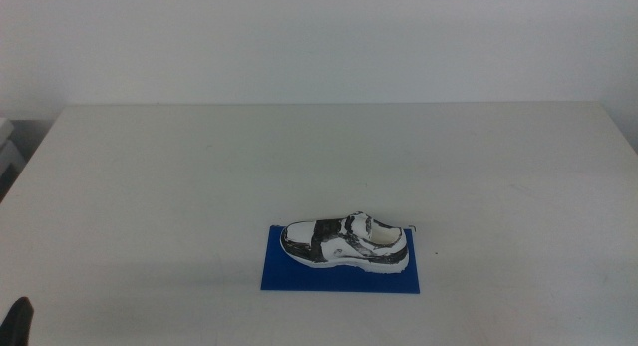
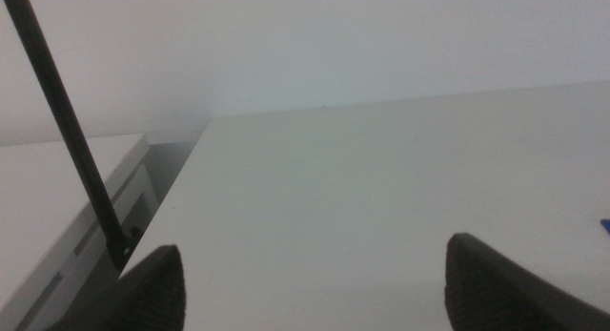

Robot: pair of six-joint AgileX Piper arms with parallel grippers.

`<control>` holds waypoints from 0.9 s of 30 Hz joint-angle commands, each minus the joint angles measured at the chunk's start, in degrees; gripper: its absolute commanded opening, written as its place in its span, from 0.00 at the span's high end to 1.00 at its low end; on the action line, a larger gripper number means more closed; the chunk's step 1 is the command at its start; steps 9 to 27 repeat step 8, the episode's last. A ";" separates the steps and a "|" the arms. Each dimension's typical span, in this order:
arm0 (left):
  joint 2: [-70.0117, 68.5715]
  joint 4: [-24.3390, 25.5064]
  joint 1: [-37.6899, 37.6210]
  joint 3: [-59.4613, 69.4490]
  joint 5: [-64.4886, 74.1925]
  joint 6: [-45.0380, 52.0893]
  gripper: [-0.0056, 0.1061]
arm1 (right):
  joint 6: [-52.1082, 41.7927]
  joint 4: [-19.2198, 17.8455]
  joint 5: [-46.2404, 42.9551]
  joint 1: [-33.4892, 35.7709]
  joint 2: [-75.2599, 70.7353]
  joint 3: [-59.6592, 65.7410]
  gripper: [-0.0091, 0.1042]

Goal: Use one arm to grab the shoe from the table and place it on the mat.

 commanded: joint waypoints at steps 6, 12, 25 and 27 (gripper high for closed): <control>-1.49 -0.55 -0.38 0.16 -4.47 -0.16 0.11 | -0.26 -1.67 -1.98 -0.29 -1.68 -0.20 0.37; -1.49 -0.55 -0.38 0.16 -4.47 -0.16 0.11 | -0.26 -1.67 -1.98 -0.29 -1.68 -0.20 0.37; -1.49 -0.55 -0.38 0.16 -4.47 -0.16 0.11 | -0.26 -1.67 -1.98 -0.29 -1.68 -0.20 0.37; -1.49 -0.55 -0.38 0.16 -4.47 -0.16 0.11 | -0.26 -1.67 -1.98 -0.29 -1.68 -0.20 0.37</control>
